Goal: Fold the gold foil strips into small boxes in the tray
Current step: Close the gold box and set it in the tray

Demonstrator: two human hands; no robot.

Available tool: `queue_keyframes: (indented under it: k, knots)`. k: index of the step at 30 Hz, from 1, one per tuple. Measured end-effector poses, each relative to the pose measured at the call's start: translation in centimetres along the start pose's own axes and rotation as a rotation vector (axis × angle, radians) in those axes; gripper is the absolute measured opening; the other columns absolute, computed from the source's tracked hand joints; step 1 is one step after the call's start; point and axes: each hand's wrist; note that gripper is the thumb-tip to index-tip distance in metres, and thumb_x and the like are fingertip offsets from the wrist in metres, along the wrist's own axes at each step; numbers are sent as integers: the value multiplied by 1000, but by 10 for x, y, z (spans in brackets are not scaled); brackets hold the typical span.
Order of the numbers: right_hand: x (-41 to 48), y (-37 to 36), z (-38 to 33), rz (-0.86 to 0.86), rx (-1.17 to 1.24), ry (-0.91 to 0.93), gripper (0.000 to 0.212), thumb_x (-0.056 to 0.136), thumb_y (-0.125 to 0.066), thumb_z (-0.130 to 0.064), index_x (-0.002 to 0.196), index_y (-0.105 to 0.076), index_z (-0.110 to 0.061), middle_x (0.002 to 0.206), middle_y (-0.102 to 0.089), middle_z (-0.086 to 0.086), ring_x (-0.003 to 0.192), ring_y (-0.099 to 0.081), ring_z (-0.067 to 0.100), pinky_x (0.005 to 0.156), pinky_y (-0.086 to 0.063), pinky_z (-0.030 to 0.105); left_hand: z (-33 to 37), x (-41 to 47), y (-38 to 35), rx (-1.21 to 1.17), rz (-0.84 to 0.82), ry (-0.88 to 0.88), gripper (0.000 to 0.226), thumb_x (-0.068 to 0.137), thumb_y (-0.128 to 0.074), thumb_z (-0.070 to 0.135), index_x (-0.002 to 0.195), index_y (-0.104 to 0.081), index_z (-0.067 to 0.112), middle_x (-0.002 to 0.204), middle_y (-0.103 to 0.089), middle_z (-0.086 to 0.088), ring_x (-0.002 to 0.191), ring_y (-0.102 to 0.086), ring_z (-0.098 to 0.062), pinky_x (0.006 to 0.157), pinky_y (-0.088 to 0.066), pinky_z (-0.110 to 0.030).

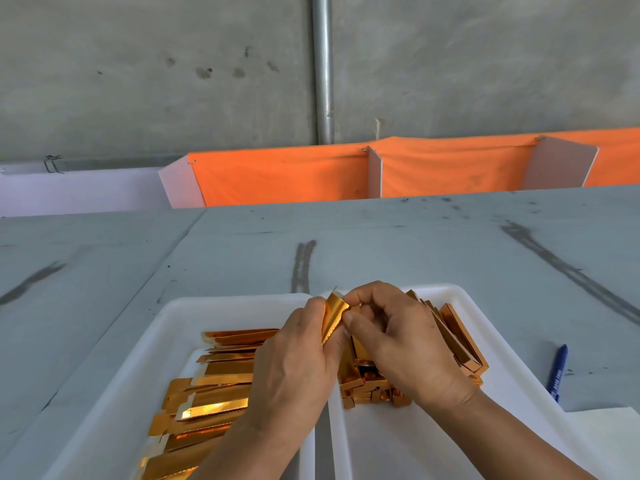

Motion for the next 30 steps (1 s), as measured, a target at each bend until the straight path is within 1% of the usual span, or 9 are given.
queue_keyframes:
  k: [3, 8, 11, 13, 15, 17, 20, 24, 30]
  knots:
    - [1, 0, 2, -41, 118, -33, 14, 92, -67, -19, 96, -70, -32, 64, -57, -10, 53, -48, 4, 52, -44, 13, -2, 0, 0, -13, -4, 4, 42, 85, -23, 63, 107, -41, 32, 76, -46, 13, 63, -50, -4, 51, -35, -12]
    - [2, 1, 3, -101, 266, -106, 15, 92, -68, -16, 86, -70, -30, 61, -55, -6, 52, -45, 7, 52, -45, 19, 0, 0, 0, -13, -18, 4, 24, 91, -37, 56, 101, -37, 34, 74, -42, 14, 61, -48, -4, 50, -33, -11]
    - [4, 4, 2, -135, 300, -133, 17, 91, -69, -15, 83, -70, -31, 61, -55, -1, 52, -46, 10, 52, -45, 23, 1, -1, 1, -4, -31, -11, 35, 87, -29, 61, 105, -39, 33, 76, -43, 13, 63, -48, -6, 52, -33, -10]
    - [4, 6, 2, -144, 280, -121, 18, 92, -67, -17, 82, -69, -31, 62, -56, -1, 51, -46, 8, 50, -44, 22, 3, -2, 2, -19, -45, -22, 43, 78, -21, 67, 102, -37, 35, 74, -43, 13, 61, -48, -4, 51, -31, -10]
    - [3, 7, 2, -107, 290, -105, 18, 95, -63, -19, 85, -67, -33, 63, -56, -1, 50, -46, 7, 47, -42, 22, 4, -1, 4, -43, -37, -20, 38, 78, -22, 69, 96, -32, 37, 69, -42, 13, 57, -46, -3, 48, -30, -11]
    - [3, 8, 2, -48, 251, -81, 21, 96, -62, -22, 95, -65, -43, 72, -58, -3, 56, -50, 4, 51, -45, 18, 5, 0, 4, -53, -37, -13, 34, 83, -31, 68, 96, -31, 37, 67, -39, 14, 56, -44, -4, 47, -29, -11]
    - [3, 9, 3, -10, 106, -20, 31, 95, -63, -25, 103, -61, -55, 92, -54, -18, 80, -56, -3, 69, -47, 9, 3, 0, 3, -44, -60, -10, 36, 84, -32, 68, 100, -33, 36, 69, -37, 16, 57, -43, -4, 48, -29, -11]
    - [3, 7, 2, 5, 29, 31, 25, 94, -64, -23, 103, -65, -46, 107, -51, -19, 93, -56, -2, 73, -47, 7, 2, 0, 3, -3, -52, -15, 46, 79, -22, 69, 103, -38, 34, 74, -42, 13, 61, -46, -5, 50, -29, -11]
    - [5, 4, 2, -10, 21, -10, 28, 93, -66, -18, 88, -65, -46, 110, -50, -25, 98, -54, -8, 74, -43, 3, 1, 0, 1, 142, -26, -27, 43, 88, -26, 65, 114, -38, 33, 86, -48, 14, 68, -51, -7, 49, -27, -11]
Point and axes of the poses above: each hand's wrist, its own x-axis towards the middle knuckle, its own y-axis out of the back of the hand, z = x × y
